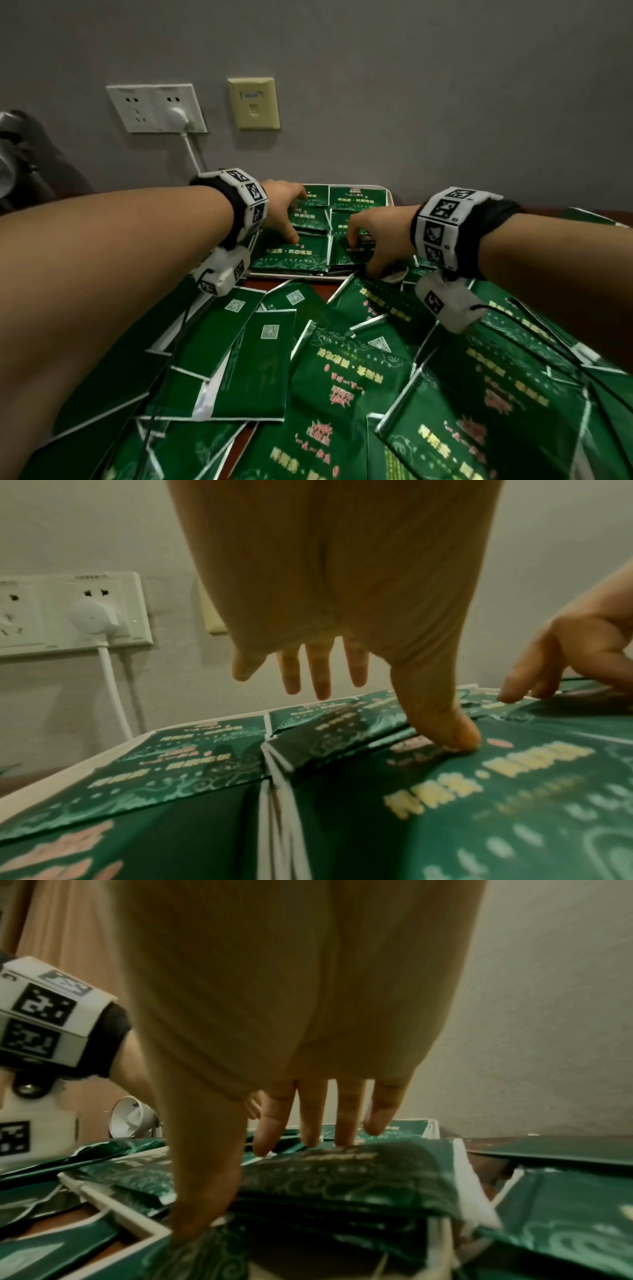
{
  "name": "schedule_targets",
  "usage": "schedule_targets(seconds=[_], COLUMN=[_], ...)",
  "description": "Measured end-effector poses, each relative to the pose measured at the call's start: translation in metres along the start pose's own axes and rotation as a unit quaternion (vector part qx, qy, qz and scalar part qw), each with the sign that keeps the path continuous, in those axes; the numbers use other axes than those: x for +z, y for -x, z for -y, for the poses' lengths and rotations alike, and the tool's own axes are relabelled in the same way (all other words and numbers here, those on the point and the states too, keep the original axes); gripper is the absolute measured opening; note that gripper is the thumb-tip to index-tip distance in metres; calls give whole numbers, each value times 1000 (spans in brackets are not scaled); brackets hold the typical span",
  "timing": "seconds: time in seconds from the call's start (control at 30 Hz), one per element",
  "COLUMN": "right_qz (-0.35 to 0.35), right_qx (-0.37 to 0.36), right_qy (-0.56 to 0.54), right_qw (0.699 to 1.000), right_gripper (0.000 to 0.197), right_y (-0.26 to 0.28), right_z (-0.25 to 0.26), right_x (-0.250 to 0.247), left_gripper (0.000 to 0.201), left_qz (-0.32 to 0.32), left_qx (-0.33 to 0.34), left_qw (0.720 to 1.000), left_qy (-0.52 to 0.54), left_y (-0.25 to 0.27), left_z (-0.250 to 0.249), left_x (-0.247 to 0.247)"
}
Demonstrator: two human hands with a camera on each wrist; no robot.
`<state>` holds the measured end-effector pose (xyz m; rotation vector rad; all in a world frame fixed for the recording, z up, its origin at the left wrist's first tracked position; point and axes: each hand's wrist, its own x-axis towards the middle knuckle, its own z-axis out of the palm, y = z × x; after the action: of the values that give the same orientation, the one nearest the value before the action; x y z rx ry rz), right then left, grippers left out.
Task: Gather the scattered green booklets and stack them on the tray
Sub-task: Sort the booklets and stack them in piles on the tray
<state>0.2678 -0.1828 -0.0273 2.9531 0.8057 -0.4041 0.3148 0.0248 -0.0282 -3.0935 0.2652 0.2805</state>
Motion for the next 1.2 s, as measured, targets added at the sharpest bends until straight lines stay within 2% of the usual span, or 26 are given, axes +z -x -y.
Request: schedule_targets(seconds=[0.1,0.23,0.33,0.47,0.57,0.63,0.7,0.83,0.97,1.07,1.13,1.2], right_qz=[-22,-59,-18,57,101,85,54,-18,-109,-149,-132,-103], right_qx=[1,-5,-23,-28,-31,-35,-36,21,80,76,59,22], right_qy=[-12,-29,-38,11,10,21,38,70,-12,-87,-132,-126], right_qw=[1000,998,999,998,994,996,997,997,991,982,981,986], right_gripper=[51,38,29,51,56,54,45,38,38,33,29,27], right_y=[2,18,42,77,97,109,122,154,182,201,213,220], right_z=[3,13,33,69,91,102,112,125,131,143,157,174], right_x=[-1,-6,-5,12,36,49,52,31,-11,-27,-26,-20], left_gripper=[86,70,53,41,60,81,91,108,108,108,106,110], left_qz=[17,-48,-39,-8,39,69,78,25,-38,-60,-69,-75], left_qx=[-8,-15,9,39,33,12,3,-17,-45,-117,-149,-139], left_qw=[1000,997,996,997,998,996,996,999,998,975,932,883], left_qy=[-5,-58,-79,-65,-47,-49,-51,-36,28,180,322,443], left_y=[6,29,63,127,179,212,242,289,322,332,332,334], left_z=[3,1,-12,-34,-47,-51,-54,-61,-68,-73,-75,-78], left_x=[-1,-13,-17,-6,14,33,51,70,59,43,39,39])
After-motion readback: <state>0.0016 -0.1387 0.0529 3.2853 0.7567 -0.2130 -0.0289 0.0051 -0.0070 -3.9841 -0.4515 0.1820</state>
